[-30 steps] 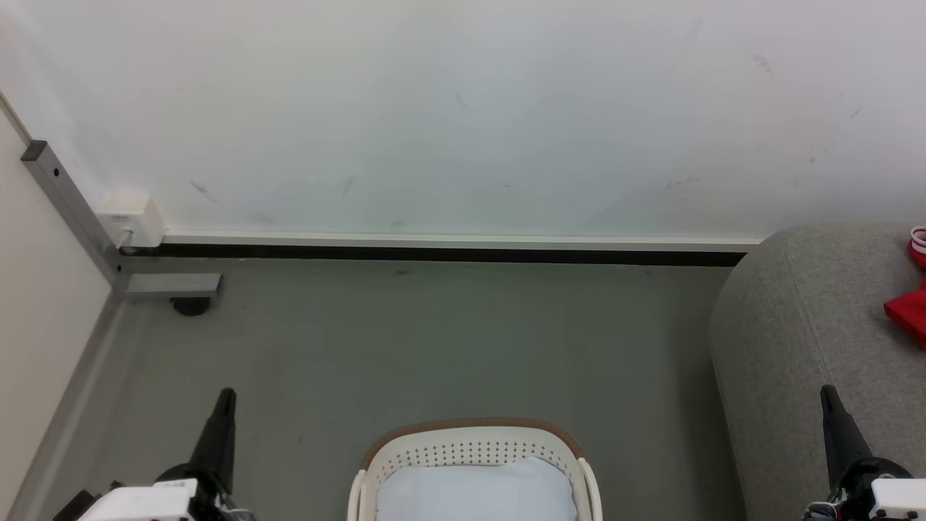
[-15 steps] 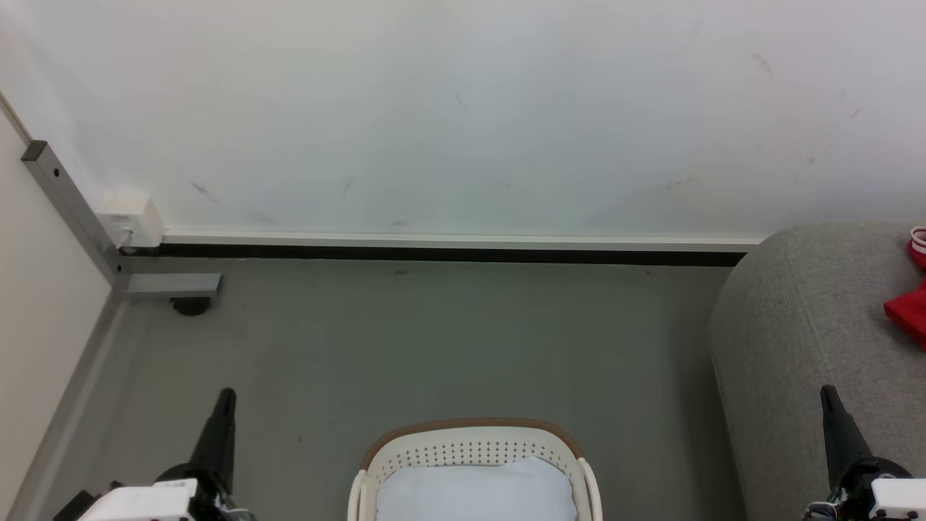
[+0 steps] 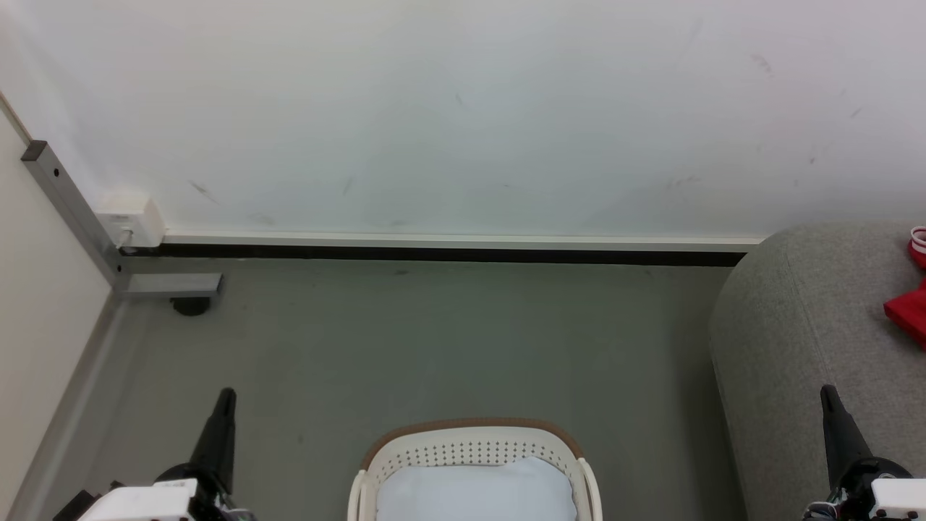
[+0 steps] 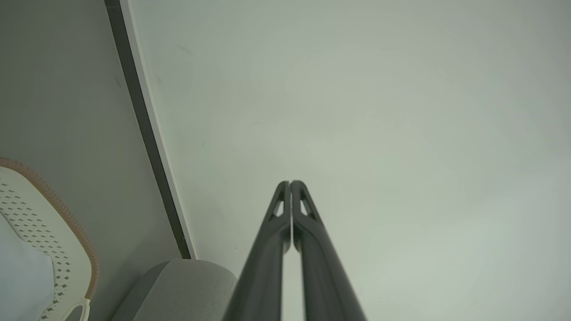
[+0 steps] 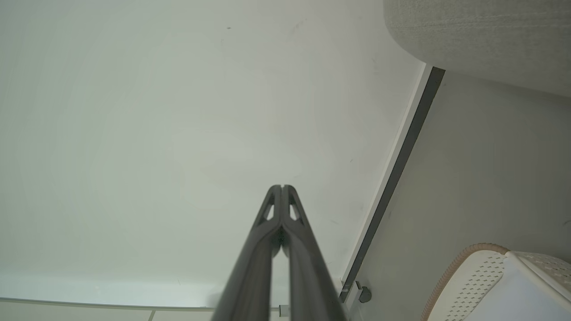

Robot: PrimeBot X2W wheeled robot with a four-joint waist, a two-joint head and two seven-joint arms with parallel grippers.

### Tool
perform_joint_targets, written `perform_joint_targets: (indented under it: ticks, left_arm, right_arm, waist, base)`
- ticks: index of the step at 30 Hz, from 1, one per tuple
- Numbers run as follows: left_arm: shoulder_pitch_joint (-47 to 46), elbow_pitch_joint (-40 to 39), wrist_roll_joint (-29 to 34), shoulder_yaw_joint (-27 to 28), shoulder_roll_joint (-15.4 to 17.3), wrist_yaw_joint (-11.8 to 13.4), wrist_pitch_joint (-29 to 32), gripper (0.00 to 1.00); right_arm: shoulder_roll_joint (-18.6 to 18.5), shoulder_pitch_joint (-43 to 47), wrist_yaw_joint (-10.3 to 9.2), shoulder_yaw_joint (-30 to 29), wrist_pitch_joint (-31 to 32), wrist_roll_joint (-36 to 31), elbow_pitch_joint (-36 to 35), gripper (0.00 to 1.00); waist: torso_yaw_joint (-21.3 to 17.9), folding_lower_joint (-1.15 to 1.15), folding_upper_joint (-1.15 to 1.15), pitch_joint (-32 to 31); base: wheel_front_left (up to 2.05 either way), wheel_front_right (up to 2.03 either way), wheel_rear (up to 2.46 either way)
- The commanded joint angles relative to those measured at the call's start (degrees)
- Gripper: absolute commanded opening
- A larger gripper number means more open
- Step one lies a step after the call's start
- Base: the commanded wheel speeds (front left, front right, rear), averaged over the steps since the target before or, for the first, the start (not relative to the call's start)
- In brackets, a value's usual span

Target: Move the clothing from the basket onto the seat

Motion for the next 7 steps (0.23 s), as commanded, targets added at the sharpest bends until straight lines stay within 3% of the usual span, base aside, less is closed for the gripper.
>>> perform_joint_targets:
  ticks: [1, 7]
  left_arm:
    - [-0.5, -0.1, -0.7, 0.2, 0.1, -0.2, 0.2, 0.00]
    - [-0.5, -0.1, -0.7, 0.2, 0.1, -0.2, 0.2, 0.00]
  right_arm:
    - [-0.4, -0.7, -0.12, -0.2, 0.2, 0.1, -0.3, 0.00]
    - [-0.4, -0.7, -0.12, -0.2, 0.2, 0.1, -0.3, 0.00]
  waist:
    - [0.0, 0.00, 0.00, 0.0]
    - [0.0, 0.00, 0.00, 0.0]
  base:
    - [0.00, 0.00, 0.00]
    - [0.00, 0.00, 0.00]
